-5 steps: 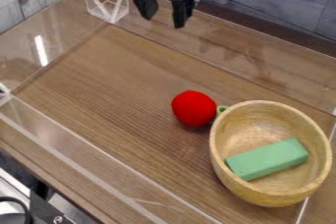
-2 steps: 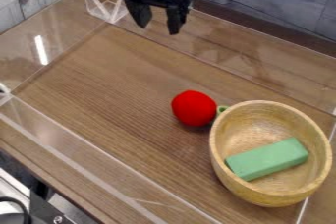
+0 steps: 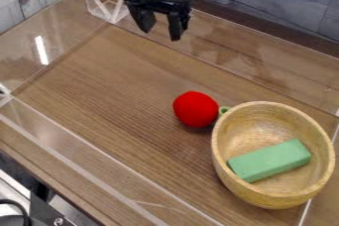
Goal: Put the green stick in the brown bowl
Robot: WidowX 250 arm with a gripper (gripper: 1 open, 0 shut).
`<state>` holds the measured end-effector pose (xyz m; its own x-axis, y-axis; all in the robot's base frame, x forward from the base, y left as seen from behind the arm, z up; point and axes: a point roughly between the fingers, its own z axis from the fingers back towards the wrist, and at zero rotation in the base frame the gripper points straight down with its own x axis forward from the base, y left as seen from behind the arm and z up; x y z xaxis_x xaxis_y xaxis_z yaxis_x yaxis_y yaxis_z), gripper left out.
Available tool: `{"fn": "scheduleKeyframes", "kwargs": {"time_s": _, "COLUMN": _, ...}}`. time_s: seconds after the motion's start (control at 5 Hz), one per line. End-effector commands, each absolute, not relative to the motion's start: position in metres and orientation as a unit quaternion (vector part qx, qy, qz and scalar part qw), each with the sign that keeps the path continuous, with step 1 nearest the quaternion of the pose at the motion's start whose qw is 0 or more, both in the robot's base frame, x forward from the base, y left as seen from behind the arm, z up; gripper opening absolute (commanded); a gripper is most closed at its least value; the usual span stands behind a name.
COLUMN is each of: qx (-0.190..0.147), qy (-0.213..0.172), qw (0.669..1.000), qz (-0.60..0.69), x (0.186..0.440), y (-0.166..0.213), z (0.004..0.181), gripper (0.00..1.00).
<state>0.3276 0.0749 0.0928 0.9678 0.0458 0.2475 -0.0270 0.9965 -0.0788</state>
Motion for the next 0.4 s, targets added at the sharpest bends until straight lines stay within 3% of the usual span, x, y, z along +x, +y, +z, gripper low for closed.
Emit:
{"fn": "scheduleKeyframes", "kwargs": {"time_s": 0.0, "qx": -0.024, "qy": -0.149, "qw": 0.987, "qz": 0.046, "x": 0.3341, "y": 0.0743, "z": 0.1067, "gripper": 1.00}}
{"fn": "scheduleKeyframes", "kwargs": {"time_s": 0.2, "qx": -0.020, "qy": -0.152, "qw": 0.986, "qz": 0.068, "x": 0.3360, "y": 0.0668, "z": 0.1095, "gripper": 1.00}}
